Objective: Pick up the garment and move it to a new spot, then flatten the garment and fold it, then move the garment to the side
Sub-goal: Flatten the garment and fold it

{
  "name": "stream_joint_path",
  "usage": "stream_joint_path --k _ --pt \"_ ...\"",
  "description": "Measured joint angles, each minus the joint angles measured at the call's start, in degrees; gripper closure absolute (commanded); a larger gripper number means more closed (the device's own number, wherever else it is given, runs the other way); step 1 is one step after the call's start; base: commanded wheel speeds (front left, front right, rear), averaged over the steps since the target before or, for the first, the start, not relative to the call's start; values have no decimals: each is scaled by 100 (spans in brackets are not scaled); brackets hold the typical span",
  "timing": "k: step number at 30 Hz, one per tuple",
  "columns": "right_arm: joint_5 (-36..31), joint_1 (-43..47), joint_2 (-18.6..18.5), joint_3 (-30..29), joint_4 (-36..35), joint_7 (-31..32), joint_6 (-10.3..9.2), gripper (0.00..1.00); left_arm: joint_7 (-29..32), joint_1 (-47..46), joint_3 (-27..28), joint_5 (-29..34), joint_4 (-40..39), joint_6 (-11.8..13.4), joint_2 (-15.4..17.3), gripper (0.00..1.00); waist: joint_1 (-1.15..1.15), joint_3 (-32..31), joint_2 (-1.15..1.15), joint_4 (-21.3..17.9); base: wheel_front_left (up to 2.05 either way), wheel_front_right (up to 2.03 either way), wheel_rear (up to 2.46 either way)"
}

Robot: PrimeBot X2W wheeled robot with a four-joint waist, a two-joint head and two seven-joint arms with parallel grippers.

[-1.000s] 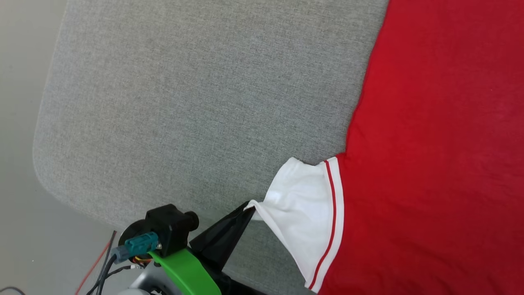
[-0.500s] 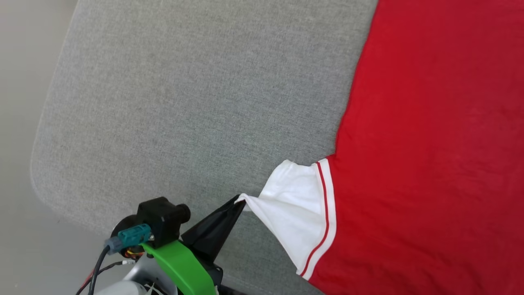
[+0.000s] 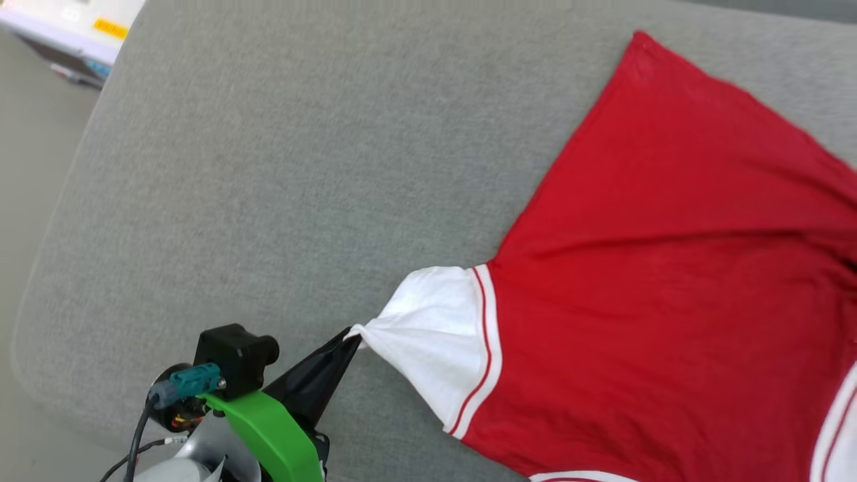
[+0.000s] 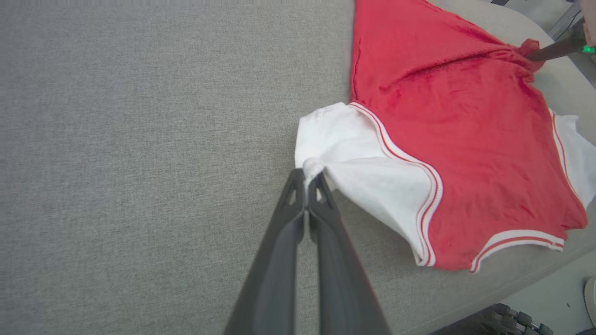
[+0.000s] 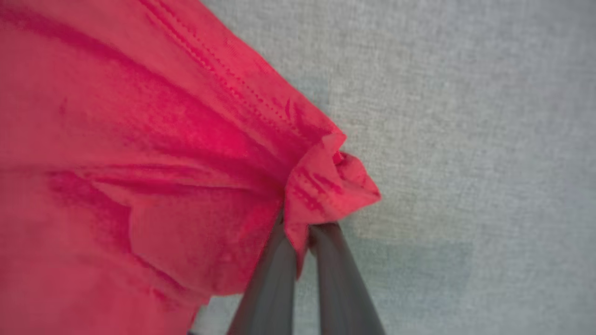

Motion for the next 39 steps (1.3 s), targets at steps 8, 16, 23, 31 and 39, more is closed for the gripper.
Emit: stream_joint_path --k 8,16,23,31,39 --pt "225 1248 371 -502 -517 -202 0 100 -59 198 24 -148 78 142 -4 100 0 -644 0 -432 0 0 0" --pt "65 2434 695 -933 -1449 8 0 100 -253 394 27 -208 145 191 -47 100 0 -1155 0 -809 0 0 0" --pt "-207 3269 1172 -1302 -1967 227 0 100 -310 394 16 -208 221 210 -241 100 0 -1428 0 -1044 0 0 0" --pt "-309 3461 1447 -1490 -2605 369 0 0 -360 388 21 -207 289 204 -327 100 0 -1441 0 -1050 0 0 0" --pt "-105 2823 1421 -1404 -3273 805 0 0 -379 267 23 -147 234 197 -377 100 0 -1251 0 -932 0 0 0"
